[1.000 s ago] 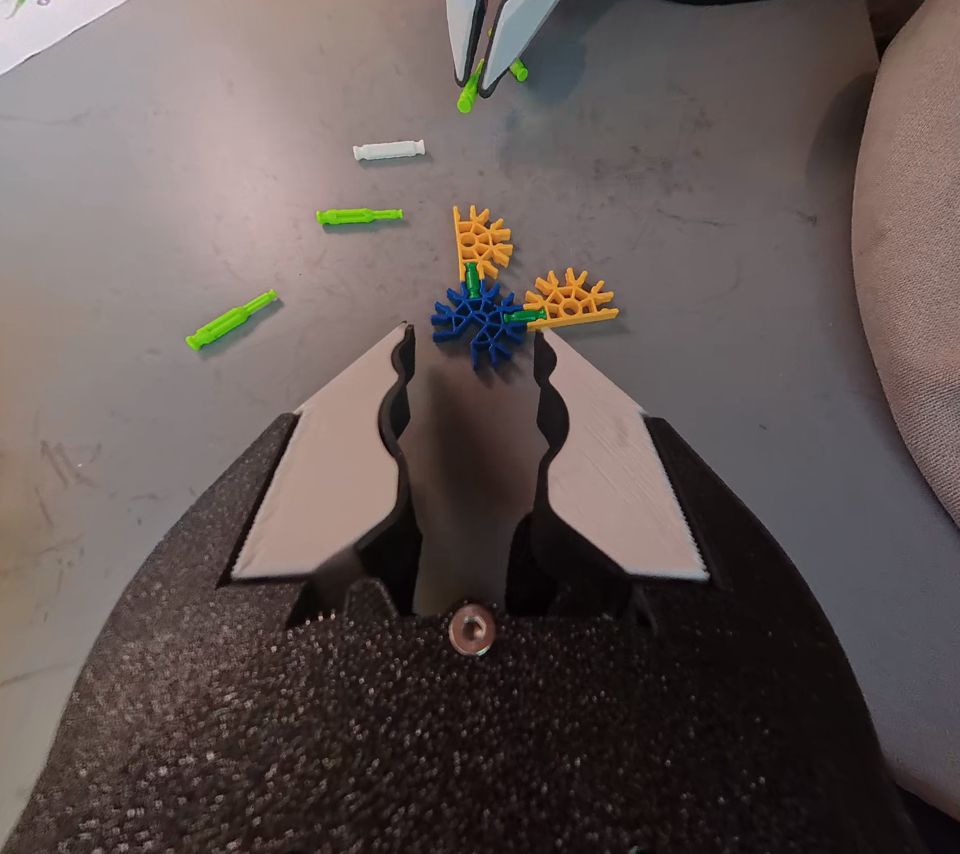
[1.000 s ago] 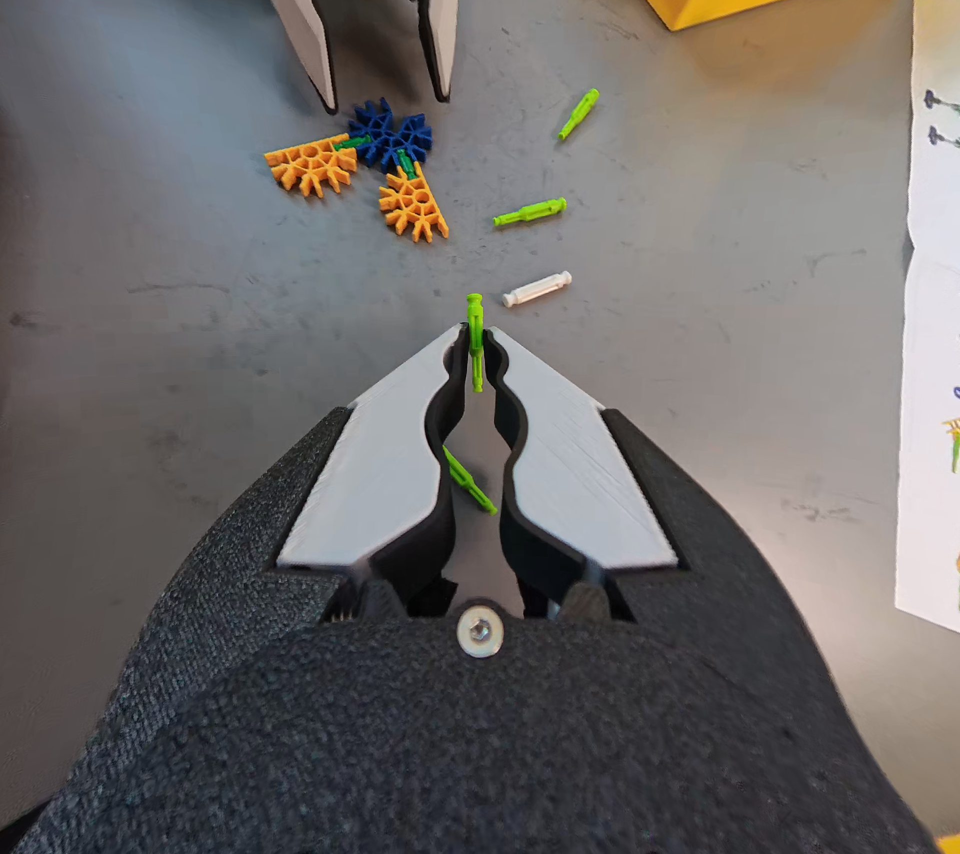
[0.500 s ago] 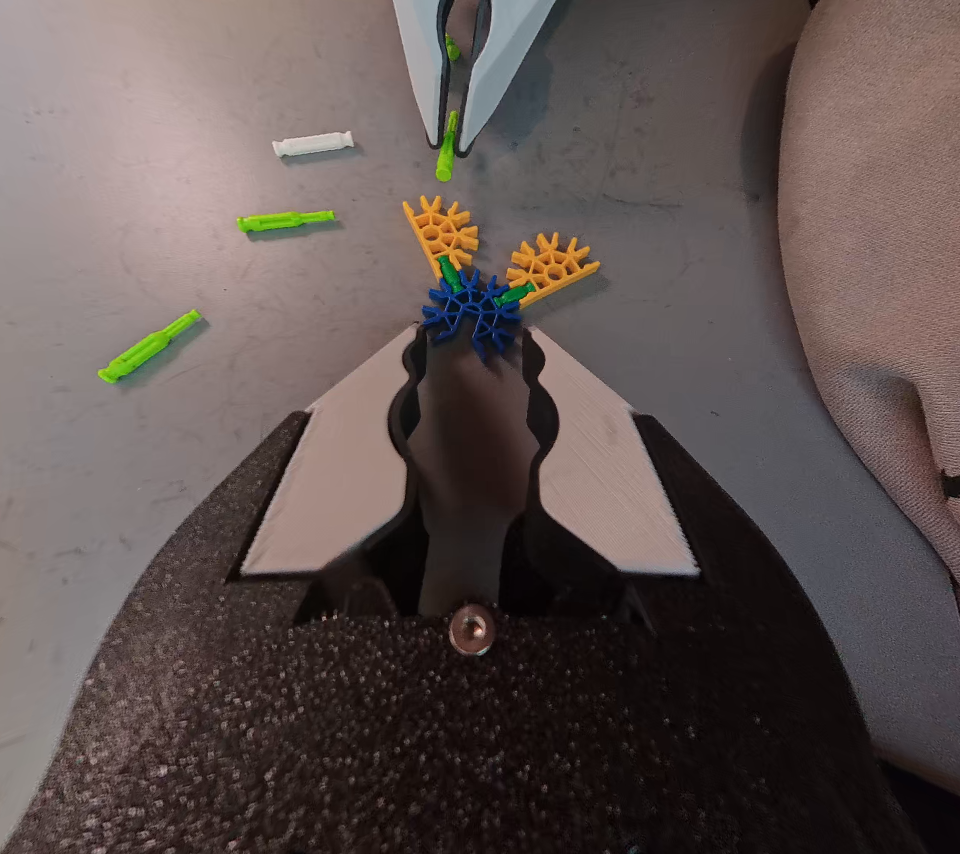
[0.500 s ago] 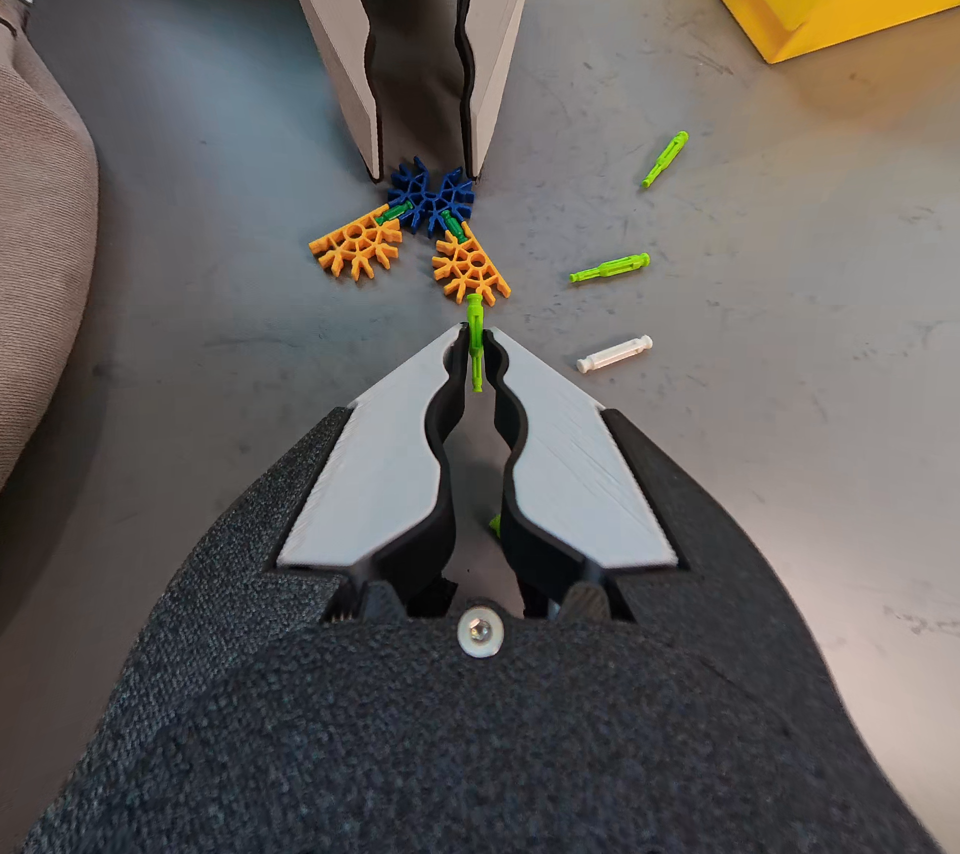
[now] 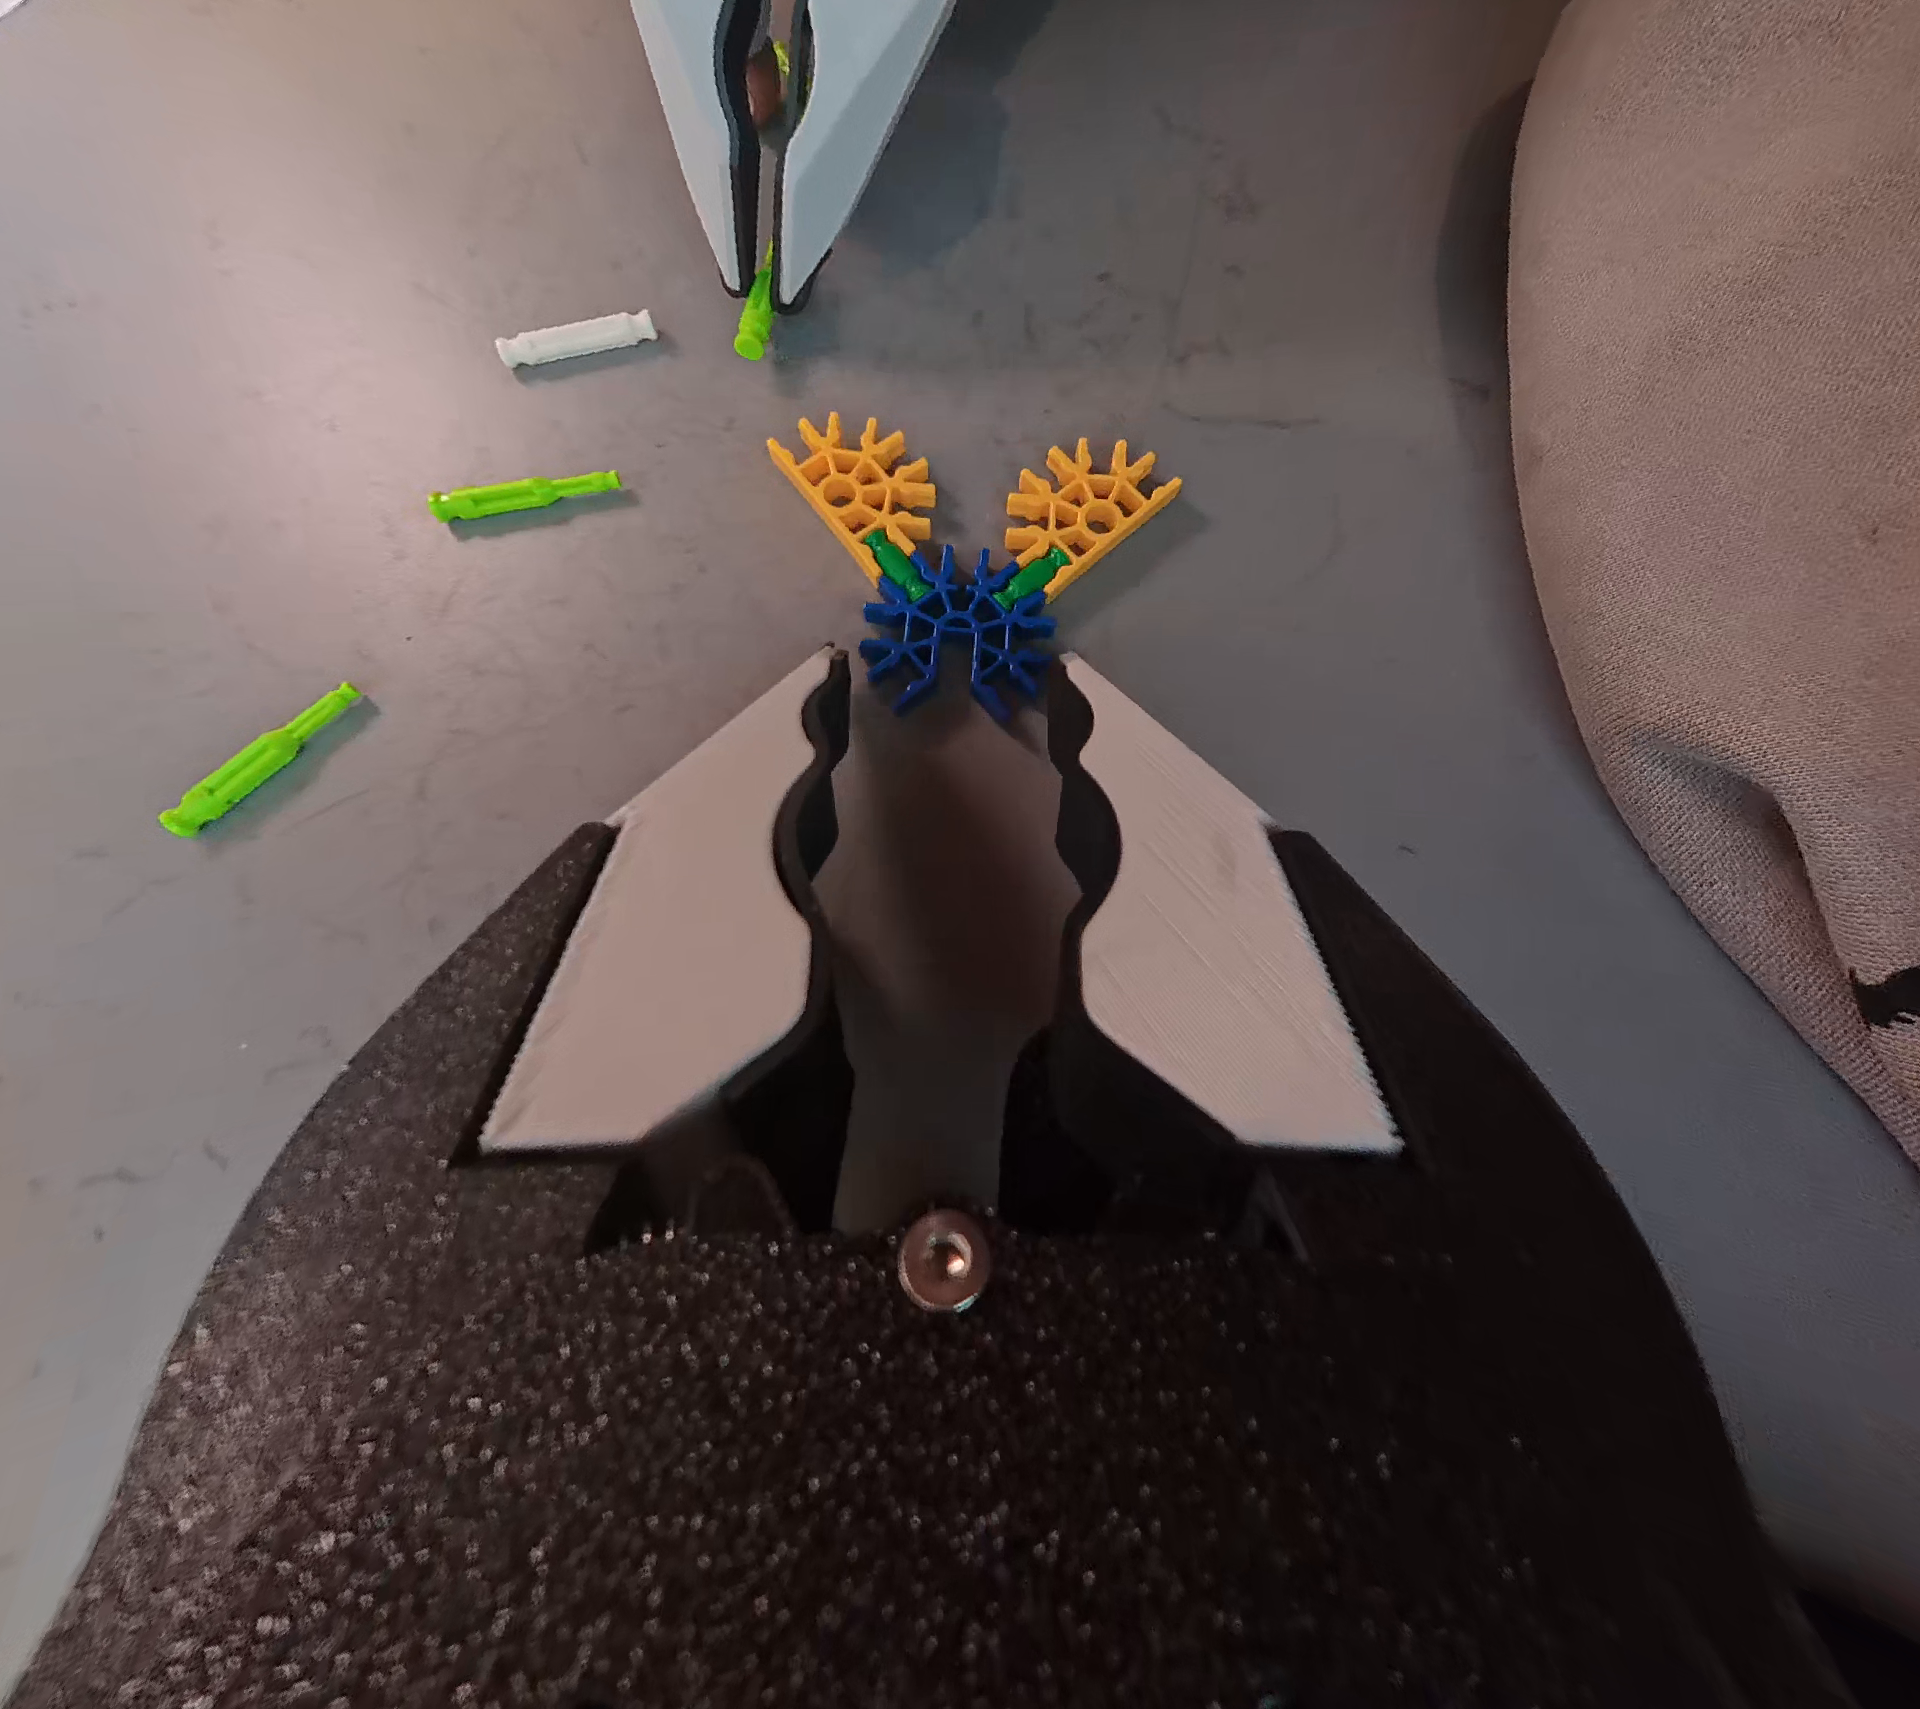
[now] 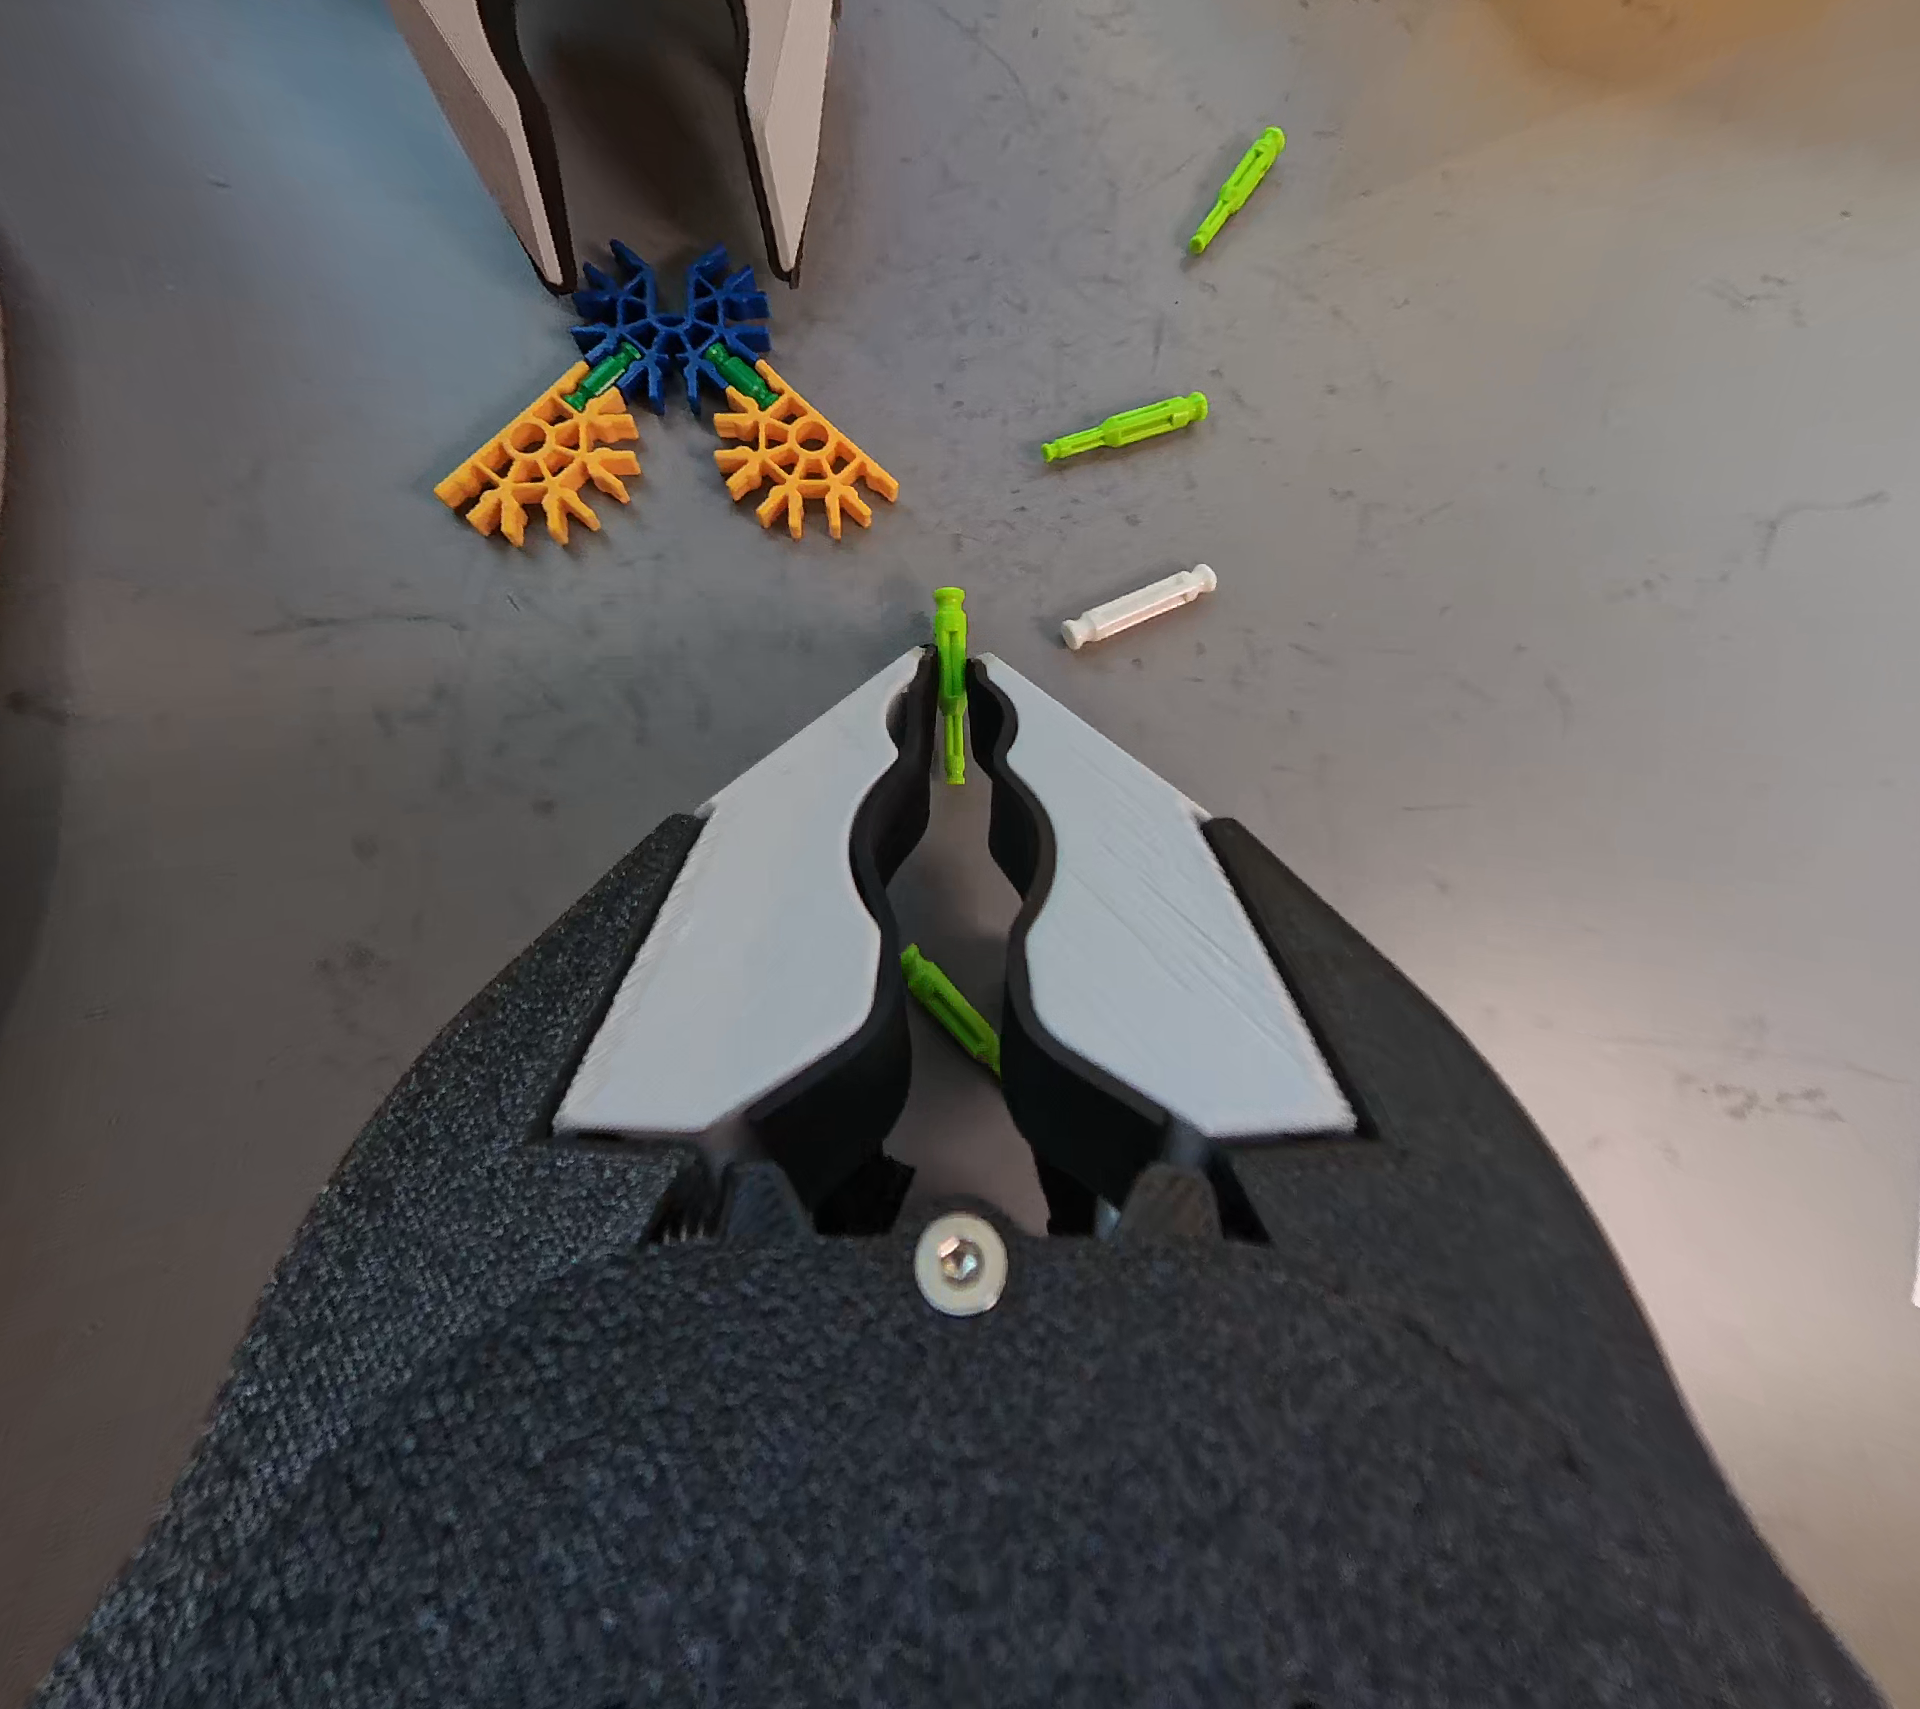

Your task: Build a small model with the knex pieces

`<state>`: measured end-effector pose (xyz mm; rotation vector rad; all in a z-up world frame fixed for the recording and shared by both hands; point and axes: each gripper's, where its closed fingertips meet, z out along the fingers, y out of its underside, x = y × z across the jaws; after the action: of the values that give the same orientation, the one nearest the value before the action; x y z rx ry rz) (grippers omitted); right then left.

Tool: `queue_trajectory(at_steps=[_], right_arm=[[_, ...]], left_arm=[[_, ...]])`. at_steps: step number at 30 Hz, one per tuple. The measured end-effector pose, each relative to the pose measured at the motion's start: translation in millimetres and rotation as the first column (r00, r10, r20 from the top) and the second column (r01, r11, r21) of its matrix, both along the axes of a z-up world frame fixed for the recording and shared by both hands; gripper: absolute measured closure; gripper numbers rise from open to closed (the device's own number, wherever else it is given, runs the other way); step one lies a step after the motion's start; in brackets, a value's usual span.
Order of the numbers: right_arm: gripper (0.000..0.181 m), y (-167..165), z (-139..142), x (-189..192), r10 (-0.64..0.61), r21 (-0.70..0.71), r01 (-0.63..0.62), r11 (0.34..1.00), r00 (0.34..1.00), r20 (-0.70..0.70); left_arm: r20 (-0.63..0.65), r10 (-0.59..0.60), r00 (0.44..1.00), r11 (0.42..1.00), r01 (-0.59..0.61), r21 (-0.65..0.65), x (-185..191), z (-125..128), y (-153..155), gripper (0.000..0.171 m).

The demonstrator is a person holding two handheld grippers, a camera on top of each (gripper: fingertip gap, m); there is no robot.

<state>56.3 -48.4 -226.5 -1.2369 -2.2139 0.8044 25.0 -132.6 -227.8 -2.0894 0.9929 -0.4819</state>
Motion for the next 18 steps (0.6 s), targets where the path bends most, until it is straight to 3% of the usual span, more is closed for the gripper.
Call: queue_trajectory(at_steps=[9, 14, 18], right_arm=[[0.167, 10.5, 4.4, 0.9, -0.049, -0.008, 0.049, 0.999, 0.998, -0.025], [0.157, 58.4, 32.5, -5.5, -0.279, -0.108, 0.264, 0.958, 0.947, -0.157], [0.153, 115.4, 45.0, 0.5, -0.518, -0.189, 0.486, 0.854, 0.828, -0.214]], left_arm=[[-0.021, 0.029, 0.999, 1.0, -0.029, -0.002, -4.6, -3.1, 3.6, 0.138], [-0.022, 0.077, 0.997, 0.997, -0.077, 0.001, -12.8, -3.0, 9.0, 0.138], [-0.029, 0.112, 0.993, 0.994, -0.112, 0.01, -18.9, -2.9, 13.3, 0.138]])
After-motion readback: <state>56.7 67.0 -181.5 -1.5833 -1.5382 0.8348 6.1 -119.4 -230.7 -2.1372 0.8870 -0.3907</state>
